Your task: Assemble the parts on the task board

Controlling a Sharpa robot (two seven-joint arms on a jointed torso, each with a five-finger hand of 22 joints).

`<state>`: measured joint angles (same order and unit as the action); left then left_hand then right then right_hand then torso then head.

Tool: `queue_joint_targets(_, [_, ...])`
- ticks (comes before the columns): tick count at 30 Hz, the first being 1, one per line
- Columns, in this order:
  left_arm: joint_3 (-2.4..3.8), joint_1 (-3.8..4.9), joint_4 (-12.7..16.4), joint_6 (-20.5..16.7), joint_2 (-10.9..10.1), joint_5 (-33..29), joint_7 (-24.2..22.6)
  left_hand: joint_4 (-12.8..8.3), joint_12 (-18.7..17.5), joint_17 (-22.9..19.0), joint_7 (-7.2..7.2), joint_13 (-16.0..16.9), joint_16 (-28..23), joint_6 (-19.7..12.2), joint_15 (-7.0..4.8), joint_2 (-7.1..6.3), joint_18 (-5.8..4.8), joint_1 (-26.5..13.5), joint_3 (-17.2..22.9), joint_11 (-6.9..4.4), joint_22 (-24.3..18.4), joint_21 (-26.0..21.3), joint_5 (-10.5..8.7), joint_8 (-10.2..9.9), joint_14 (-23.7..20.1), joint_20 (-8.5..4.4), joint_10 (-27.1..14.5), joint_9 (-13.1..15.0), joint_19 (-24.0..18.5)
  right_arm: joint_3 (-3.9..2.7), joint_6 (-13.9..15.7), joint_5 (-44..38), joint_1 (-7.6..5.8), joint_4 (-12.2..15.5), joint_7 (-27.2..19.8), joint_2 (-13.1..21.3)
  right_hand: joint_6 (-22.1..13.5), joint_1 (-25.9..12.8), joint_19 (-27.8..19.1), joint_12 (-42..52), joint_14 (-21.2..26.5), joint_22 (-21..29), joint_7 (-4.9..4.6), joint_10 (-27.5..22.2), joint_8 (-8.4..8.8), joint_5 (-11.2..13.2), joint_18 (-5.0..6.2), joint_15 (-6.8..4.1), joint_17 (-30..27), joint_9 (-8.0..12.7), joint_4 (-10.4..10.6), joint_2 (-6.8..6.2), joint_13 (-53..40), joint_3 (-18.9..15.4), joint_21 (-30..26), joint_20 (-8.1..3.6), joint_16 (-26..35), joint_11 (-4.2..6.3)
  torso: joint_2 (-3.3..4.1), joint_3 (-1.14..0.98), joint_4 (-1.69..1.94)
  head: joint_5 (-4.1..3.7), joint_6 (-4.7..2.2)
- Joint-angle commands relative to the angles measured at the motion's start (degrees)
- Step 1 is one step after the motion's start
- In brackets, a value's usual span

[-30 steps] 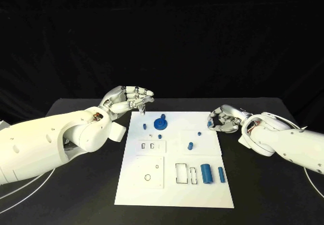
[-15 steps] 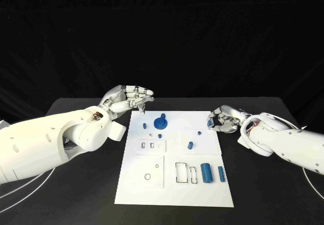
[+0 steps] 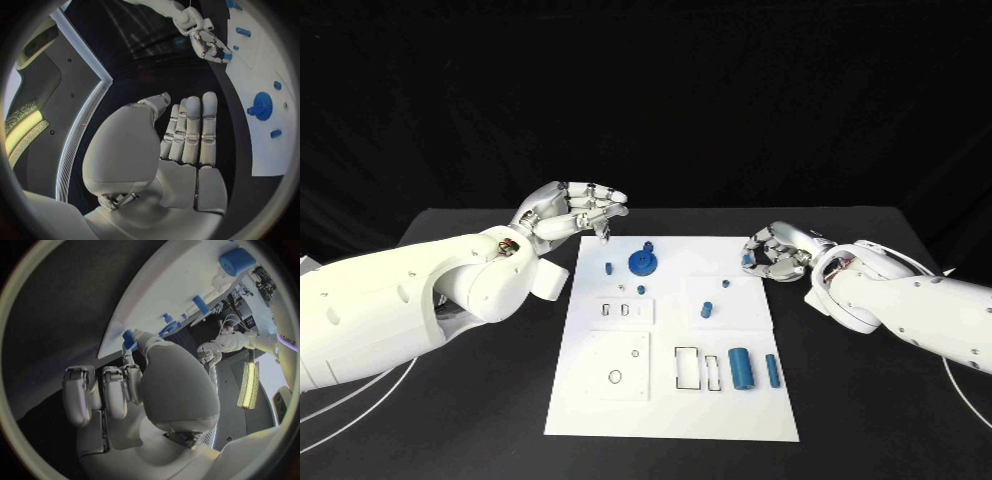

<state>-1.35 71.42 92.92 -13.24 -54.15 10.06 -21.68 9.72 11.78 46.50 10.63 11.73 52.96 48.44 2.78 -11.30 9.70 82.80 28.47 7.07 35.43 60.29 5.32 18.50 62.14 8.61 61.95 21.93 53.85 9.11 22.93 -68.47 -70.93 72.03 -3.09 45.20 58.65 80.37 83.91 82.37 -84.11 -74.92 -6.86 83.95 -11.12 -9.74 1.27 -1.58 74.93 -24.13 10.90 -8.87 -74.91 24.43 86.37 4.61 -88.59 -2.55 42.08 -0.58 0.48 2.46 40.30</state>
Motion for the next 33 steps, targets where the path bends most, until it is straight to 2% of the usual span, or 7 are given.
queue_joint_targets(1, [0.03, 0.01, 0.1, 1.1, 0.0, 0.1, -0.3, 0.1, 0.2, -0.1, -0.04, 0.1, -0.3, -0.2, 0.1, 0.28, 0.52, -0.2, 0.3, -0.17, 0.1, 0.3, -0.21, -0.1, -0.3, -0.12, -0.3, 0.1, -0.5, 0.0, 5.5, -0.2, 0.03, 0.5, 1.6, 0.1, 0.5, 0.2, 4.2, 0.4, -5.2, -12.7, 0.39, 0.3, -0.61, 0.3, -0.37, -0.44, 12.0, -0.7, -0.1, 1.19, -7.8, 0.3, 0.3, -0.33, -0.2, 0.56, 0.01, 0.02, 0.06, 0.0, 0.02])
queue_joint_targets(8, [0.02, 0.01, 0.0, 1.2, -0.1, 0.1, -0.2, 0.1, 0.2, -0.1, -0.04, 0.1, -0.3, -0.2, 0.1, 0.28, 0.52, -0.2, 0.3, -0.17, 0.1, 0.3, -0.21, -0.1, -0.3, -0.12, -0.3, 0.1, -0.5, -0.03, 9.0, -0.4, -0.16, 2.5, 3.9, 0.8, 0.4, 0.2, 4.2, 0.3, -5.2, -12.7, 0.38, 0.2, -0.68, 0.3, -0.37, -0.46, 12.0, -0.8, -0.2, 1.19, -7.8, 0.5, 0.3, -0.37, -0.2, 0.6, -0.09, 0.03, -0.04, 0.26, 0.23])
queue_joint_targets(17, [0.0, 0.01, -0.3, 1.2, 0.2, 0.1, -0.2, -0.1, 0.3, -0.1, -0.04, 0.1, -0.4, -0.2, 0.09, 0.27, 0.52, -0.2, 0.4, -0.17, 0.2, 0.5, -0.22, -0.1, -0.3, -0.13, -0.4, 0.2, -0.5, -0.11, 11.5, -3.9, -2.13, 10.2, 13.9, 0.1, 0.1, -0.1, 4.4, 0.1, -5.1, -13.0, 0.3, 0.1, -0.78, 0.1, -0.49, -0.45, 11.6, -0.9, -0.3, 1.09, -7.6, 0.8, 0.8, -0.43, -0.1, 0.57, -0.16, 0.04, -0.2, 0.45, 0.28])
queue_joint_targets(22, [-0.07, 0.01, -0.5, 1.2, 0.6, 0.1, -0.2, -0.1, 0.3, -0.1, -0.04, 0.1, -0.4, -0.2, 0.09, 0.27, 0.52, -0.2, 0.4, -0.17, 0.2, 0.5, -0.22, -0.1, -0.3, -0.13, -0.4, 0.2, -0.5, -0.09, 10.9, -6.5, -2.59, 14.4, 18.0, -2.7, 0.0, 0.0, 4.4, 0.0, -5.1, -13.0, 0.35, 0.1, -0.88, 0.0, -0.49, -0.44, 11.5, -0.9, -0.4, 1.09, -7.6, 1.0, 0.8, -0.44, -0.1, 0.62, -0.07, 0.02, 0.02, 0.36, 0.39])
queue_joint_targets(25, [-0.13, 0.0, -0.5, 1.2, 0.6, 0.1, -0.1, -0.1, 0.3, -0.1, -0.04, 0.1, -0.4, -0.2, 0.09, 0.27, 0.52, -0.2, 0.4, -0.17, 0.2, 0.5, -0.22, -0.1, -0.3, -0.13, -0.4, 0.2, -0.5, 0.03, 10.0, -8.2, -2.63, 16.2, 19.7, -4.7, 0.0, 0.0, 4.4, 0.1, -5.1, -12.9, 0.36, 0.1, -0.92, 0.0, -0.47, -0.44, 11.5, -0.9, -0.5, 1.11, -7.6, 1.1, 0.7, -0.44, -0.1, 0.62, -0.03, 0.01, -0.01, 0.47, 0.52])
queue_joint_targets(29, [-0.17, 0.0, -0.5, 1.1, 0.7, 0.1, -0.1, -0.1, 0.3, -0.1, -0.04, 0.1, -0.4, -0.2, 0.09, 0.27, 0.52, -0.2, 0.4, -0.17, 0.2, 0.5, -0.22, -0.1, -0.3, -0.13, -0.4, 0.2, -0.5, 0.31, 8.9, -10.4, -2.42, 17.7, 21.4, -7.1, 0.0, 0.0, 4.4, 0.1, -5.1, -12.9, 0.36, 0.1, -0.92, 0.0, -0.47, -0.44, 11.5, -0.9, -0.5, 1.11, -7.6, 1.1, 0.7, -0.44, -0.1, 0.62, -0.06, 0.11, 0.05, 0.68, 0.71])
queue_joint_targets(33, [-0.18, 0.01, -0.5, 1.0, 0.7, 0.1, 0.0, 0.0, 0.4, -0.1, -0.05, 0.2, -0.4, -0.2, 0.1, 0.25, 0.52, -0.3, 0.4, -0.17, 0.2, 0.5, -0.23, -0.1, -0.3, -0.12, -0.4, 0.2, -0.6, 0.62, 7.6, -11.2, -1.74, 18.3, 23.1, -9.4, 0.0, -0.1, 4.3, 0.0, -5.1, -12.9, 0.36, 0.0, -1.03, -0.1, -0.45, -0.44, 11.4, -1.0, -0.5, 1.12, -7.5, 1.2, 0.6, -0.45, 0.0, 0.63, -0.01, 0.07, -0.01, 1.01, 0.95])
